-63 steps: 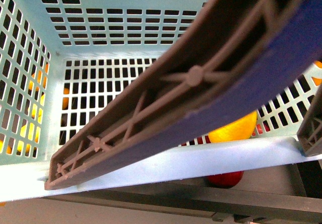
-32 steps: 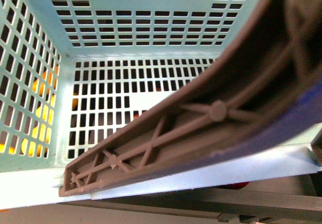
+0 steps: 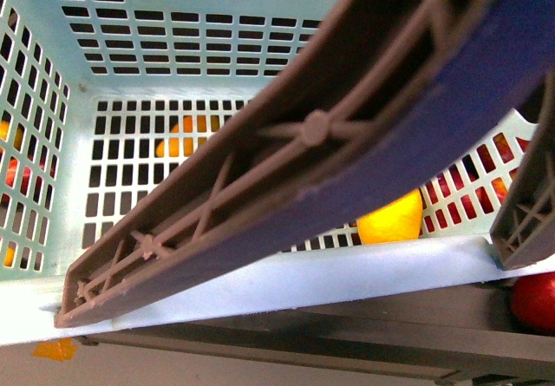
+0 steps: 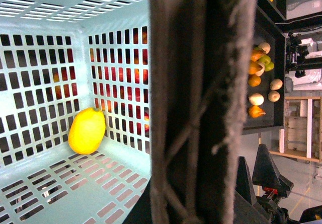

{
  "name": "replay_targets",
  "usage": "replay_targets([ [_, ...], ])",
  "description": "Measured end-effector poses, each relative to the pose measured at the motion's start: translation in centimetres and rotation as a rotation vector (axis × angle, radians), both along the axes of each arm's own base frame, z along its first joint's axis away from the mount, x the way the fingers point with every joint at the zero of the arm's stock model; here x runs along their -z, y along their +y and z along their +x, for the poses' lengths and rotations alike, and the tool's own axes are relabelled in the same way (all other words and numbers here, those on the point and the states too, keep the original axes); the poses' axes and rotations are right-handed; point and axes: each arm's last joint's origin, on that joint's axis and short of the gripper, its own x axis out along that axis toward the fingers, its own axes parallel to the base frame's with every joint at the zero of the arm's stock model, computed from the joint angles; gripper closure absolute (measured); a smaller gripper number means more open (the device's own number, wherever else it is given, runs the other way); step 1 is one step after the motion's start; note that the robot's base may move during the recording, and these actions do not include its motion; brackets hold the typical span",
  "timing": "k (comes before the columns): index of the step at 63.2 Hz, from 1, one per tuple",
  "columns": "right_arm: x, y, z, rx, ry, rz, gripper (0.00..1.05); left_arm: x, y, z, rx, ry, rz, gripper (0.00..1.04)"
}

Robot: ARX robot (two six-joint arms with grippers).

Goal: Pick lemon and mango into basket

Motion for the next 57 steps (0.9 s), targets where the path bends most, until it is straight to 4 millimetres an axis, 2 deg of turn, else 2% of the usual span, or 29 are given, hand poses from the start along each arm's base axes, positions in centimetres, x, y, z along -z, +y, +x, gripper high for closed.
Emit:
replay_targets([
  [57, 0.02, 0.01, -0.01, -0.004, 0.0, 0.0, 0.09, 0.08, 0.02, -0.01, 0.002, 0.005, -0.002, 1.0],
])
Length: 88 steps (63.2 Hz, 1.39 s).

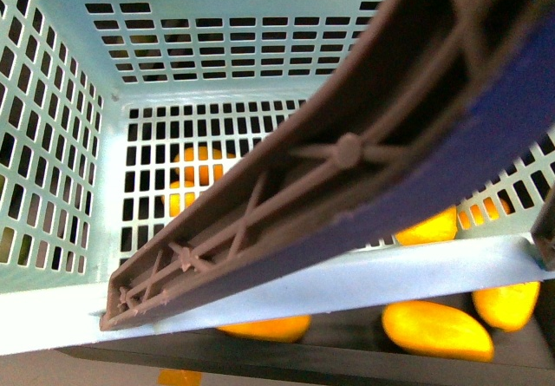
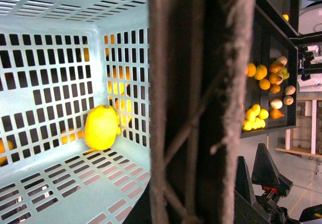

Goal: Pick lemon and mango into basket

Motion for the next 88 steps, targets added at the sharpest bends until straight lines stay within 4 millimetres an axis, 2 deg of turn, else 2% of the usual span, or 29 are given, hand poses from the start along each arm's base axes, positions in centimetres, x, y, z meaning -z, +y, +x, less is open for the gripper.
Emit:
replay_targets([
  [24, 0.0, 0.0, 0.0, 0.003, 0.003, 0.0, 0.09, 0.0, 0.6, 0.3, -0.036, -0.009, 0.011, 1.0],
  [28, 0.0, -0.2, 0.7, 0.153, 0.205, 0.088, 0.09, 0.0, 0.6, 0.3, -0.031, -0.018, 0.018, 1.0],
  [30, -0.4, -0.8, 1.2, 0.291, 0.341, 0.142, 0.09, 0.0, 0.5, 0.3, -0.025, -0.017, 0.017, 1.0],
  [33, -0.4, -1.8, 1.8, 0.399, 0.485, 0.212, 0.09, 0.0, 0.3, 0.1, -0.012, -0.009, 0.007, 1.0],
  [37, -0.3, -3.4, 2.9, 0.446, 0.516, 0.28, 0.09, 0.0, 0.2, 0.1, -0.005, -0.005, 0.002, 1.0],
  [45, -1.4, -8.3, 7.1, 0.524, 0.457, 0.359, 0.09, 0.0, 0.0, -0.1, 0.005, 0.0, -0.003, 1.0],
  [49, -1.0, -9.8, 8.5, 0.541, 0.478, 0.38, 0.09, 0.0, 0.0, -0.1, 0.006, 0.0, -0.003, 1.0],
  [54, 0.2, -11.4, 10.5, 0.532, 0.541, 0.412, 0.09, 0.0, 0.0, -0.1, 0.003, -0.001, -0.001, 1.0],
  [67, 4.1, -13.3, 15.2, 0.5, 0.672, 0.47, 0.09, 0.0, 0.0, 0.0, -0.005, -0.005, 0.004, 1.0],
  [76, 6.6, -13.6, 17.6, 0.498, 0.725, 0.5, 0.09, 0.0, 0.0, 0.0, -0.002, -0.003, 0.001, 1.0],
  [88, 9.7, -12.9, 20.7, 0.498, 0.781, 0.54, 0.09, 0.0, 0.0, 0.0, 0.002, 0.0, -0.002, 1.0],
])
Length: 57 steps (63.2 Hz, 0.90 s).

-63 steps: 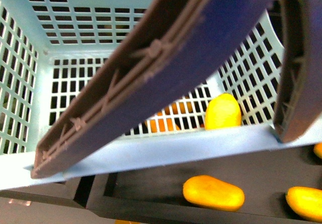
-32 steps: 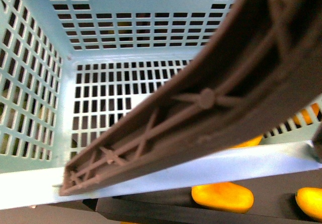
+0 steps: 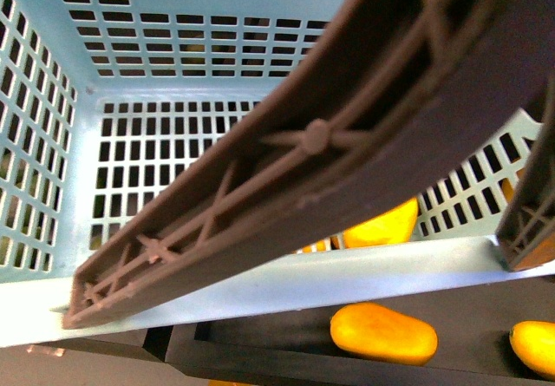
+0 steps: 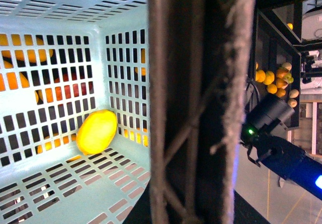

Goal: Pick lemon and mango into basket

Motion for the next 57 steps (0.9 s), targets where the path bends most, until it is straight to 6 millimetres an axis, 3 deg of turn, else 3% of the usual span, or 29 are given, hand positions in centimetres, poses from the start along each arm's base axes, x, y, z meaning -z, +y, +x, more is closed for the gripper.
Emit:
replay_targets([
  [39, 6.5, 3.5, 8.6, -0.034, 0.119, 0.025, 0.09, 0.0, 0.0, 0.0, -0.002, 0.0, 0.001, 1.0],
  [57, 8.8, 3.5, 10.2, -0.026, 0.164, 0.012, 0.09, 0.0, 0.0, 0.0, -0.003, -0.001, 0.002, 1.0],
])
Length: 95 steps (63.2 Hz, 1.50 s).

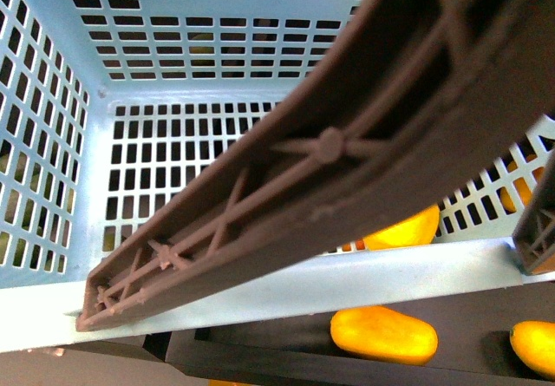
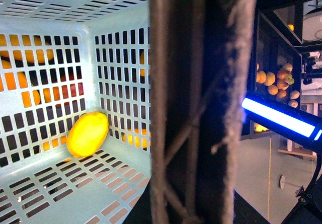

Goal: Pick lemon and mango into basket

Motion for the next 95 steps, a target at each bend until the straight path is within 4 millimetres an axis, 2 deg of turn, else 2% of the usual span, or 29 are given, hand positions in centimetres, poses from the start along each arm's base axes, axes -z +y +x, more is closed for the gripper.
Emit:
replay_targets([
  [29, 3.3, 0.9, 1.1, 0.003, 0.053, -0.02, 0.09, 0.0, 0.0, 0.0, 0.001, 0.001, -0.001, 1.0],
  [36, 3.6, 0.9, 1.1, 0.019, 0.053, -0.021, 0.27, 0.0, 0.0, 0.0, 0.0, 0.0, 0.0, 1.0],
  [43, 3.6, 0.9, 1.1, 0.022, 0.053, -0.021, 0.39, 0.0, 0.0, 0.0, 0.001, 0.0, 0.0, 1.0],
  [54, 3.5, 0.8, 0.7, 0.016, 0.035, -0.013, 0.44, 0.0, 0.0, 0.0, 0.001, 0.0, 0.0, 1.0],
  [64, 2.6, 0.9, -0.5, -0.016, 0.011, 0.011, 0.45, 0.0, 0.0, 0.0, 0.001, 0.0, -0.001, 1.0],
  [75, -1.3, 0.8, -2.7, -0.08, -0.082, 0.029, 0.46, 0.0, 0.0, 0.0, 0.001, 0.0, 0.0, 1.0],
  [84, -8.3, 0.7, -6.1, -0.155, -0.23, 0.02, 0.46, 0.0, 0.0, 0.0, 0.001, 0.0, 0.0, 1.0],
  [95, -15.8, 1.4, -12.1, -0.227, -0.365, 0.033, 0.46, 0.0, 0.0, 0.0, 0.001, 0.0, -0.001, 1.0],
])
